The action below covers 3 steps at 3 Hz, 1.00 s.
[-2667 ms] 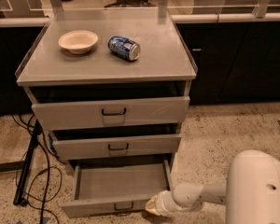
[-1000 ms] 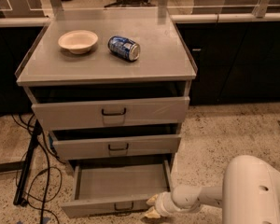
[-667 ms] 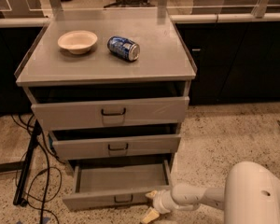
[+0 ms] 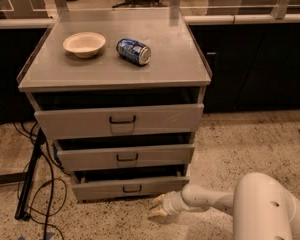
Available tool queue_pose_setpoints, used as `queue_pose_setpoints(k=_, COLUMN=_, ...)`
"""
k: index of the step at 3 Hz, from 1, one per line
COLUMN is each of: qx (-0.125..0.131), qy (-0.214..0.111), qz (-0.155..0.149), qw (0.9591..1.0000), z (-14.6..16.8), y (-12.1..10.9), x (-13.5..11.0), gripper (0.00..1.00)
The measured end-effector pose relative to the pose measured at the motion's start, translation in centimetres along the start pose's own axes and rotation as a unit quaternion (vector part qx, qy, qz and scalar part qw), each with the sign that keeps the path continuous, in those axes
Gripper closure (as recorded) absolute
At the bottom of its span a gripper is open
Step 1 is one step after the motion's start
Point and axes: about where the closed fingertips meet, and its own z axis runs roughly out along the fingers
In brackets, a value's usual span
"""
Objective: Close bottom drawer
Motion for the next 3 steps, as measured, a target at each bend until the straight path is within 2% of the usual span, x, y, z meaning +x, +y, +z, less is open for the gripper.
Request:
queue_pose_setpoints(k=1, qx=0.026, qy=0.007, qz=-0.027, qw=0.9993, z=1.06, y=-8.26, x=-2.27, gripper=0.87)
queue_pose_setpoints(k=2, qx=0.036, qy=0.005, qz=-0.024, qw=0.999, z=0.58, y=-8.91, x=-2.13, gripper=0.72)
queue_pose_setpoints(k=3, qx=0.034, qy=0.005, qz=-0.024, qw=0.9991, z=0.7, y=-8.62, x=-2.12, gripper=0.41)
